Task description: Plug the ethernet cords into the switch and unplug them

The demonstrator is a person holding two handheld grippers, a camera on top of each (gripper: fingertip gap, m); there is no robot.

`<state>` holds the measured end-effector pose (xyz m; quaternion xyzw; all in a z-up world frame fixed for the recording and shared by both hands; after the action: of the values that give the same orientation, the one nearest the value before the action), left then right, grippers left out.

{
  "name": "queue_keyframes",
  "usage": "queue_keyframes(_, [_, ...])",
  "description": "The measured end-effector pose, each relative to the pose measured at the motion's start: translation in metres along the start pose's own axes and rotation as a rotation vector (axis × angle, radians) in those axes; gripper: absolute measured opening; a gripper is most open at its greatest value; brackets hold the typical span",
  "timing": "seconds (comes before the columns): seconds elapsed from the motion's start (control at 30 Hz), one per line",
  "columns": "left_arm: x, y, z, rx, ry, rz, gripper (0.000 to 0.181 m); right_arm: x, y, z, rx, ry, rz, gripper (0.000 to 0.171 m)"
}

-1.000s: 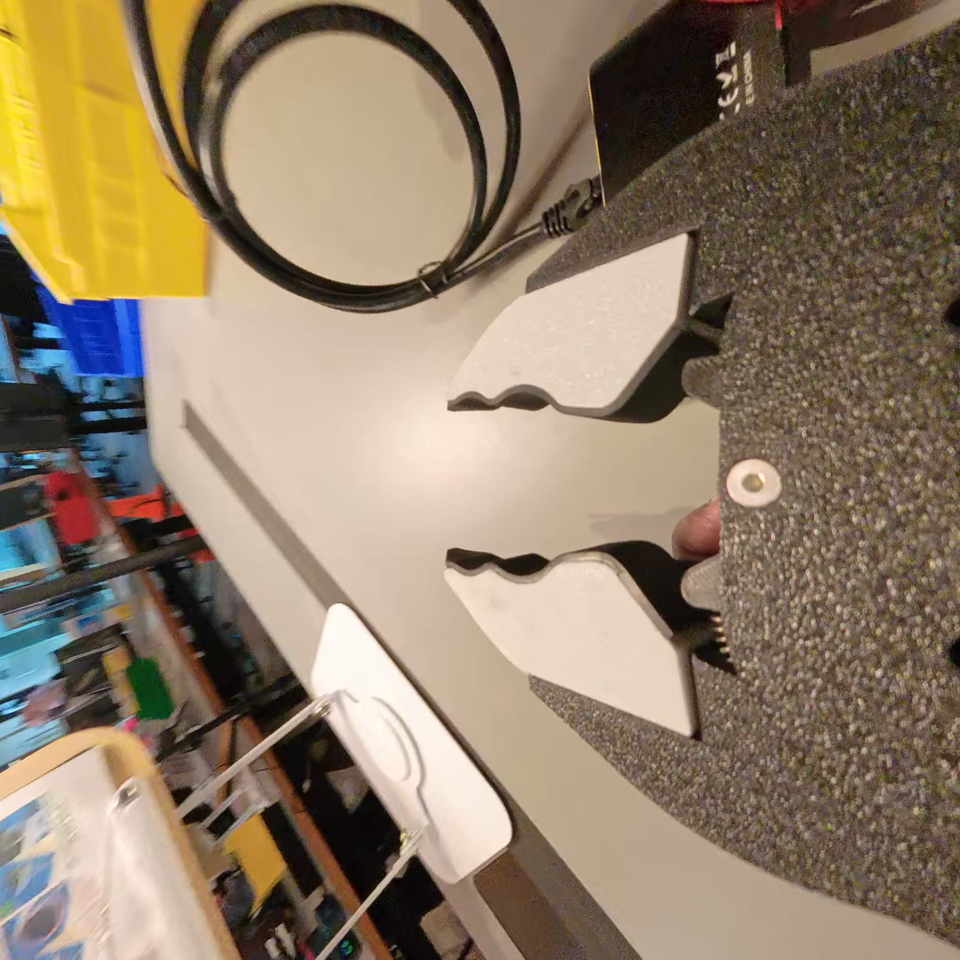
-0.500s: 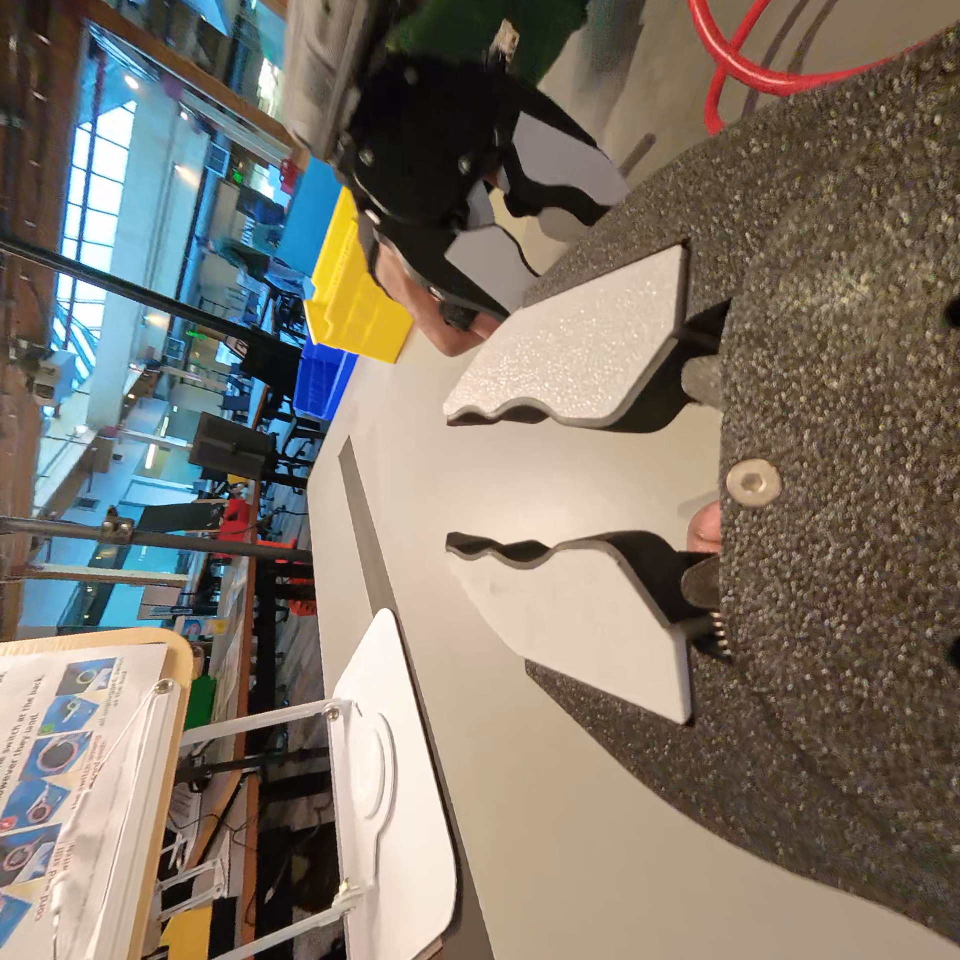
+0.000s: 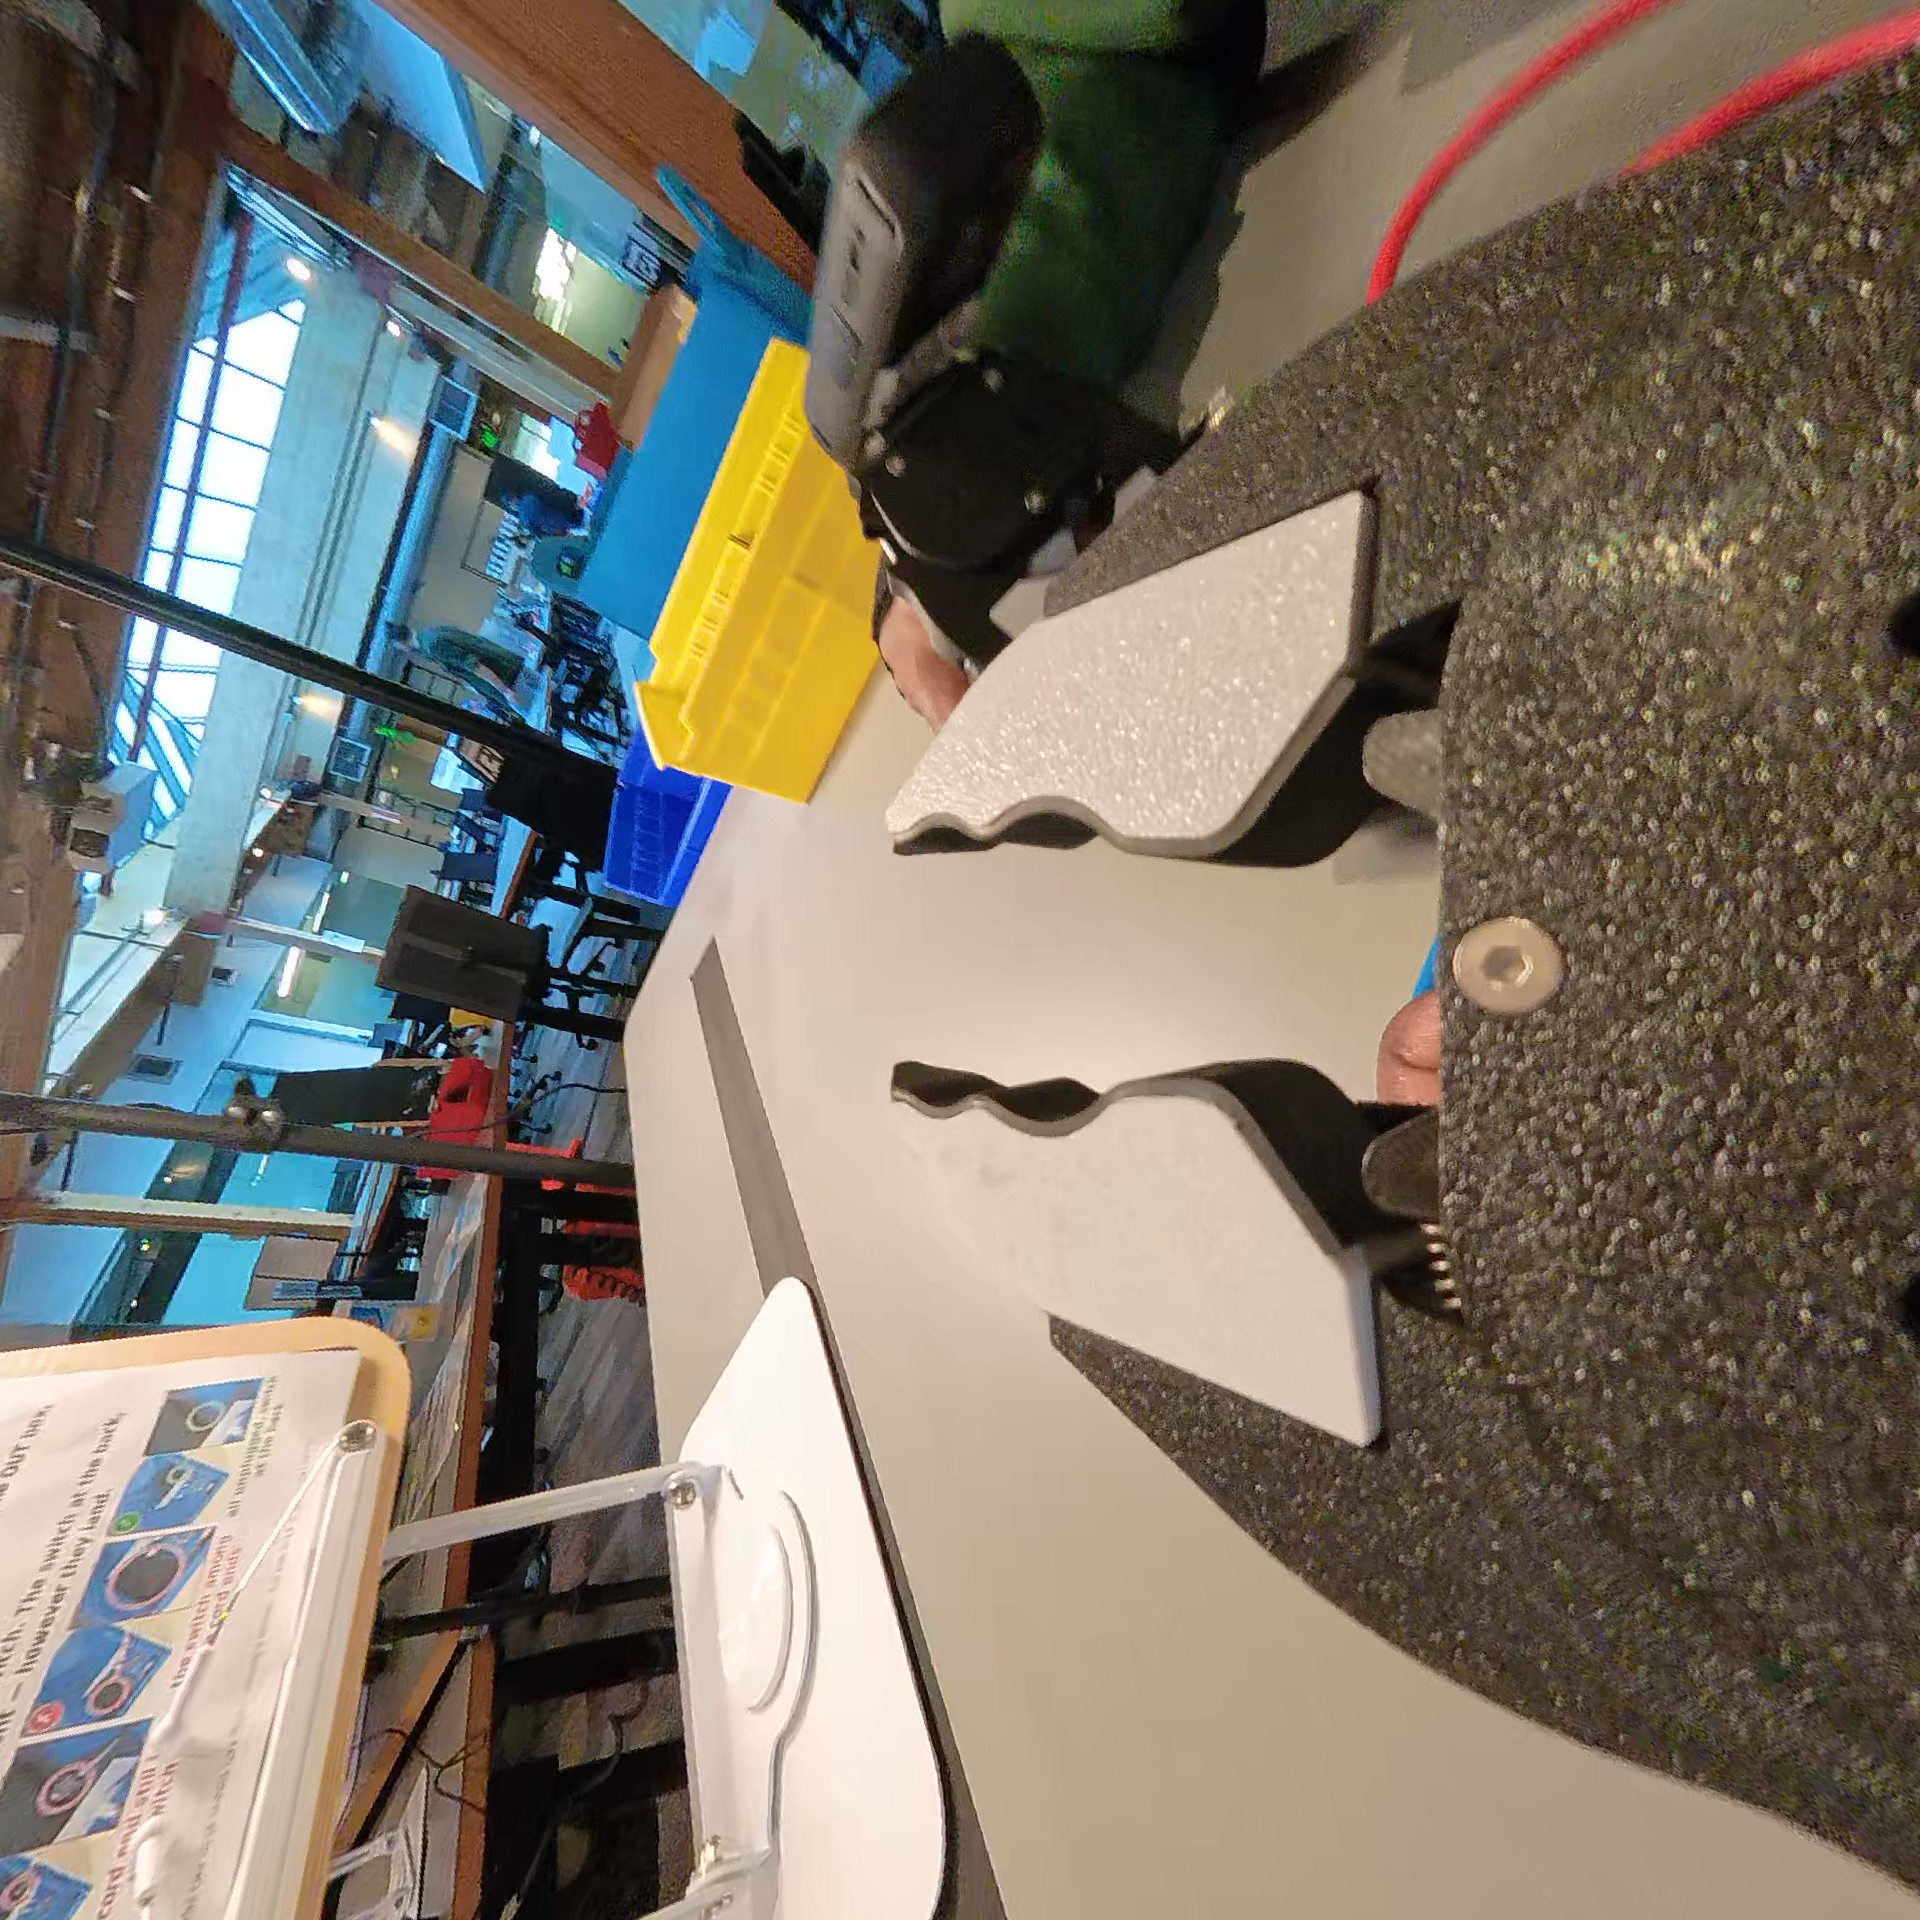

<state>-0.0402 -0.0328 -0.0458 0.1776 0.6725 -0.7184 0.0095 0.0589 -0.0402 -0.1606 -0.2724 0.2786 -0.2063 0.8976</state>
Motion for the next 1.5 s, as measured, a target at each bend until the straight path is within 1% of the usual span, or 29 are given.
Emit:
queue_keyframes(0.17, [-0.014,-0.025,0.017,-0.082,0.041,0.027,0.041,-0.041,0.014,0.004,0.060,0.314,0.068,0.015])
queue_keyframes(0.27, [-0.022,-0.036,0.022,-0.107,0.071,-0.002,0.041,-0.056,0.022,0.008,0.115,0.448,0.086,0.015])
queue_keyframes(0.33, [-0.024,-0.036,0.023,-0.114,0.083,-0.017,0.039,-0.063,0.027,0.010,0.137,0.498,0.069,0.015])
queue_keyframes(0.37, [-0.025,-0.033,0.022,-0.100,0.092,-0.010,0.036,-0.065,0.027,0.012,0.138,0.514,0.062,0.015])
queue_keyframes(0.43, [-0.027,-0.023,0.017,-0.048,0.110,0.012,0.035,-0.071,0.030,0.015,0.165,0.559,0.045,0.015])
queue_keyframes(0.57, [-0.046,-0.017,0.015,-0.018,0.188,-0.034,0.034,-0.079,0.041,0.019,0.192,0.608,-0.022,0.014])
queue_keyframes(0.63, [-0.048,-0.005,0.010,0.062,0.174,-0.077,0.033,-0.085,0.044,0.025,0.185,0.641,-0.054,0.014])
queue_keyframes(0.73, [-0.034,0.031,0.004,0.260,0.097,-0.126,0.036,-0.090,0.044,0.032,0.177,0.686,-0.066,0.014])
queue_keyframes(0.83, [-0.022,0.063,0.008,0.441,0.085,-0.178,0.031,-0.093,0.043,0.036,0.172,0.711,-0.071,0.014])
queue_keyframes(0.9, [-0.012,0.075,0.013,0.521,0.066,-0.216,0.028,-0.094,0.044,0.038,0.172,0.724,-0.075,0.015])
queue_keyframes(0.93, [-0.008,0.076,0.015,0.534,0.061,-0.218,0.028,-0.095,0.044,0.038,0.178,0.724,-0.076,0.015])
queue_keyframes(1.0, [-0.012,0.072,0.017,0.509,0.100,-0.228,0.028,-0.094,0.045,0.036,0.189,0.720,-0.068,0.015])
queue_keyframes(1.07, [-0.023,0.063,0.015,0.457,0.134,-0.292,0.031,-0.093,0.043,0.034,0.203,0.722,-0.059,0.014])
queue_keyframes(1.13, [-0.035,0.055,0.012,0.399,0.156,-0.356,0.043,-0.091,0.037,0.032,0.203,0.725,-0.030,0.014])
queue_keyframes(1.2, [-0.040,0.053,0.008,0.380,0.131,-0.411,0.055,-0.090,0.029,0.029,0.218,0.740,0.010,0.014])
queue_keyframes(1.27, [-0.033,0.048,0.004,0.367,0.050,-0.479,0.062,-0.088,0.024,0.026,0.231,0.757,0.048,0.014])
queue_keyframes(1.33, [-0.032,0.042,0.004,0.349,0.009,-0.542,0.062,-0.088,0.020,0.024,0.243,0.775,0.078,0.013])
queue_keyframes(1.4, [-0.038,0.037,0.005,0.334,0.004,-0.604,0.060,-0.088,0.018,0.024,0.262,0.791,0.107,0.013])
queue_keyframes(1.5, [-0.046,0.033,0.009,0.373,0.004,-0.706,0.057,-0.088,0.015,0.023,0.283,0.813,0.150,0.013])
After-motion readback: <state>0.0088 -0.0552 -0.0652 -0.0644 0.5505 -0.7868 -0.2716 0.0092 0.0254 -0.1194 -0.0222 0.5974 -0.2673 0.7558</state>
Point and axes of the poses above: each gripper's, where its closed fingertips meet, z back along the fingers, y out of its underside, x = y × z across the jaws, the point moved 1 cm from there along z, back along the fingers, and after that the axes turned 2 degrees about -y, right-handed, at the moved point
